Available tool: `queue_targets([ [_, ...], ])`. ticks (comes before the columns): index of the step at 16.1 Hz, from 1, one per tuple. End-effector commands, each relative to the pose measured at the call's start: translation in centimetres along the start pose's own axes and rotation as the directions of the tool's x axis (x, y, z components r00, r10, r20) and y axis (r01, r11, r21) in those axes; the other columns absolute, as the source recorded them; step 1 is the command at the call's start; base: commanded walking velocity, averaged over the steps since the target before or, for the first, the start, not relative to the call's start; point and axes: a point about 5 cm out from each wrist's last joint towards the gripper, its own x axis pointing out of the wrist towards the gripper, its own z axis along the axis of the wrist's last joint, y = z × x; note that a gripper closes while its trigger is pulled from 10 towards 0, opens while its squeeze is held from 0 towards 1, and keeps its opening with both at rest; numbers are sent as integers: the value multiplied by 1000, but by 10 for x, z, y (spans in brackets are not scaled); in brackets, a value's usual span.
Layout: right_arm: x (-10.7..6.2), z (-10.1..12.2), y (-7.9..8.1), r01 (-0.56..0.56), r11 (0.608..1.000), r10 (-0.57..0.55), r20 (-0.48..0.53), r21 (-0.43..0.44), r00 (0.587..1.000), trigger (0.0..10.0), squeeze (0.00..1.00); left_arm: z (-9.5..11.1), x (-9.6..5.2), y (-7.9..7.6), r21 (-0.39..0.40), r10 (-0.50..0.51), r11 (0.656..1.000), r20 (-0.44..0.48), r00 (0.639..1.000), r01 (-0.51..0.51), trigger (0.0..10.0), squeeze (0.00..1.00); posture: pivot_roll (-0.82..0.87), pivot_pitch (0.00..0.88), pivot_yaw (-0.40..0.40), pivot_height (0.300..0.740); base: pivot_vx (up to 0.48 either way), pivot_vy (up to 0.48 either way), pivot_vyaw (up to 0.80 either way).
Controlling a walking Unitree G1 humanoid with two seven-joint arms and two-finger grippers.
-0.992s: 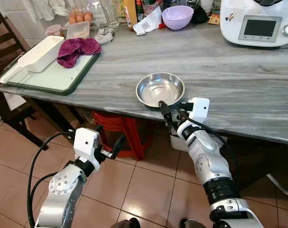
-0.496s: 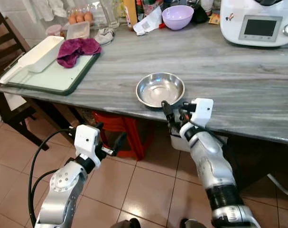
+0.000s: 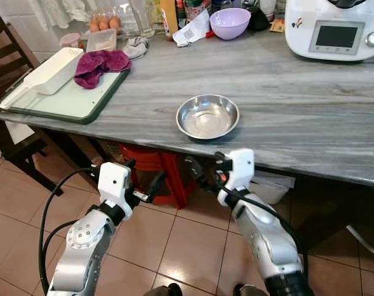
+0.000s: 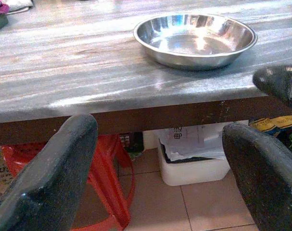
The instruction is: Setting the table
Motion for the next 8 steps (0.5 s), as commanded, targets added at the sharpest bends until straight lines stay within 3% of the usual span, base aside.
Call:
queue_targets([
  [1, 6, 8, 8, -60, 998, 60, 12, -6, 998, 10000, 0, -3, -1, 2, 4, 11, 1000, -15, 1000, -11, 10000, 0, -60, 141, 157, 740, 0, 0, 0],
  [5, 26, 19, 0, -107, 993, 108, 7, -50, 994, 10000, 0, -4, 1, -1, -3, 4, 1000, -13, 1000, -4, 10000, 0, -54, 143, 154, 740, 0, 0, 0],
  [8, 30, 20, -6, -101, 994, 101, 0, -51, 995, 10000, 0, -4, 1, -2, -4, 7, 1000, -13, 1000, -7, 10000, 0, -49, 144, 151, 740, 0, 0, 0],
])
